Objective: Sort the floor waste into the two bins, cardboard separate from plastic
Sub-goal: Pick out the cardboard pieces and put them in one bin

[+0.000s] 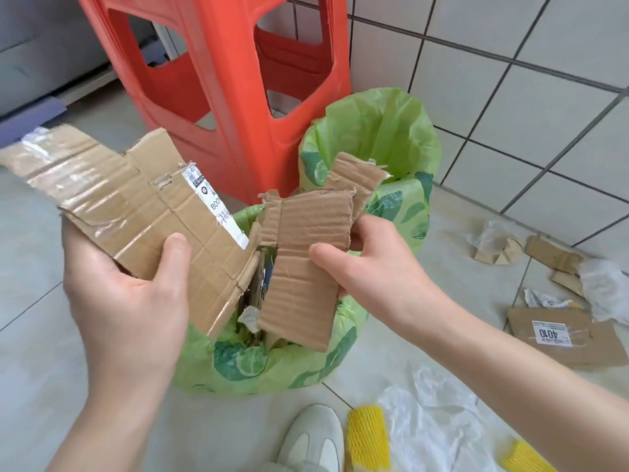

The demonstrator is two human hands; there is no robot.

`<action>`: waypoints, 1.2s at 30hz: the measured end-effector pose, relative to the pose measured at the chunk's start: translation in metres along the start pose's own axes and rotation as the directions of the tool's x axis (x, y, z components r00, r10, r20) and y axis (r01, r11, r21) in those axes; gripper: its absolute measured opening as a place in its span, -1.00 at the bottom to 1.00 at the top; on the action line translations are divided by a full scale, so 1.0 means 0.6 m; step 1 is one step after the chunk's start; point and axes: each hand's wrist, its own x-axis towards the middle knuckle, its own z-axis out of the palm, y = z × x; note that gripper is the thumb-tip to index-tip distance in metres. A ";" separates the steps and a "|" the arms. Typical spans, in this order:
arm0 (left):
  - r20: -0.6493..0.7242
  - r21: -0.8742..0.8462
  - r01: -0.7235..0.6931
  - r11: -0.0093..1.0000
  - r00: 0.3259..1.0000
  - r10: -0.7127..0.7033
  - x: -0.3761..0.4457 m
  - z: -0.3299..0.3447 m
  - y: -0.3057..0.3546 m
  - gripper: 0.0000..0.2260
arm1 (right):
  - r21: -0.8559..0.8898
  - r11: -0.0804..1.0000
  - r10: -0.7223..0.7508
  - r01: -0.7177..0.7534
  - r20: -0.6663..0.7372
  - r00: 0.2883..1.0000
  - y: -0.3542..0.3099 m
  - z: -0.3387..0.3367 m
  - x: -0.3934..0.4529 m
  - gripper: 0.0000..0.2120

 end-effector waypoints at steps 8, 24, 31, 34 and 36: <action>-0.007 -0.024 -0.012 1.000 1.000 0.012 0.000 -0.002 0.015 -0.64 | -0.030 0.999 0.020 -0.020 -0.019 1.000 0.003 0.003 0.007 -0.74; 0.110 0.236 -0.035 0.971 0.994 0.009 -0.004 -0.003 -0.005 -0.74 | -0.039 0.999 0.002 -0.001 0.034 0.999 -0.032 0.031 0.031 -0.84; 0.295 0.387 -0.112 0.915 0.956 -0.008 -0.020 0.026 -0.036 -0.59 | -0.272 0.959 -0.091 0.081 -0.023 0.996 -0.041 0.085 0.053 -0.77; 0.453 0.388 -0.087 0.917 0.885 -0.108 -0.030 0.036 -0.046 -0.44 | -0.445 0.893 -0.079 0.065 -0.014 0.997 -0.035 0.089 0.052 -0.62; 0.508 0.405 -0.092 0.909 0.850 -0.140 -0.038 0.040 -0.052 -0.42 | -0.482 0.875 -0.054 0.044 -0.008 0.998 -0.024 0.081 0.049 -0.62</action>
